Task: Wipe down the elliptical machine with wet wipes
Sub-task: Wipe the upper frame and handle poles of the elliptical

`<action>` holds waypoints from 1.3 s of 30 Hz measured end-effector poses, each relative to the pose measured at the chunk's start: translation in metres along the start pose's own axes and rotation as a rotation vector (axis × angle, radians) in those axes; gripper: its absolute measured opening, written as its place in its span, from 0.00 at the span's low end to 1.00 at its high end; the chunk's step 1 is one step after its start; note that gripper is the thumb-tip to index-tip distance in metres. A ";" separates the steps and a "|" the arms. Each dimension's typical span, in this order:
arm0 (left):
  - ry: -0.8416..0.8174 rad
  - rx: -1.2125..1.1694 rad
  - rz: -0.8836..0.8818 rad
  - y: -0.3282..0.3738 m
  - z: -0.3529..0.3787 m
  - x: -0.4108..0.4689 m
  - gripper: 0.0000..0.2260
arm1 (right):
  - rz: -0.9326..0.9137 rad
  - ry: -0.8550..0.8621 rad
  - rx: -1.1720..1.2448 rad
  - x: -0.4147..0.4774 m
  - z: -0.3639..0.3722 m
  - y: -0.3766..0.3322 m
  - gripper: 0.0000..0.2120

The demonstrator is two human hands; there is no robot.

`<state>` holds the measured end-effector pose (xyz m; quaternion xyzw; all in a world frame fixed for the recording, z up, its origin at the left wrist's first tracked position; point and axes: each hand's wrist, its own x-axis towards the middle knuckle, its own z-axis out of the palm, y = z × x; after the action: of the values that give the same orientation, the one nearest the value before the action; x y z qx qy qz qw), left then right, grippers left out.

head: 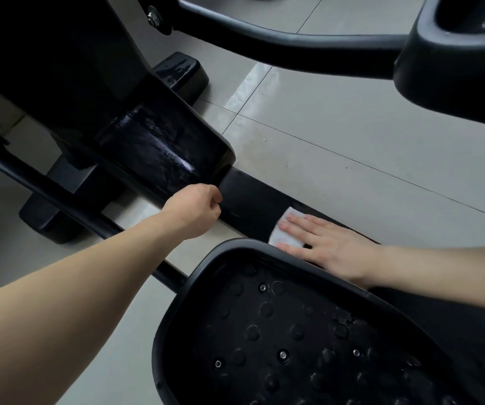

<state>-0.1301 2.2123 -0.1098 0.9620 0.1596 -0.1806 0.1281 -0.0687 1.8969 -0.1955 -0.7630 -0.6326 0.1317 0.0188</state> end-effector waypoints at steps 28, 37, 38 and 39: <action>0.004 0.003 0.271 0.070 0.006 0.029 0.13 | 0.247 -0.005 0.103 0.024 -0.019 -0.002 0.43; -0.046 0.004 0.301 0.073 0.013 0.033 0.13 | 0.066 -0.009 -0.035 -0.083 0.010 -0.008 0.29; -0.050 0.005 0.299 0.074 0.013 0.034 0.12 | 0.044 0.016 -0.055 -0.066 0.008 -0.010 0.28; -0.052 0.006 0.296 0.076 0.013 0.034 0.12 | 0.013 0.041 -0.093 -0.045 0.009 -0.011 0.27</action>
<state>-0.0773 2.1480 -0.1201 0.9704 0.0121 -0.1851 0.1544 -0.0889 1.8542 -0.1936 -0.7695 -0.6327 0.0865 -0.0047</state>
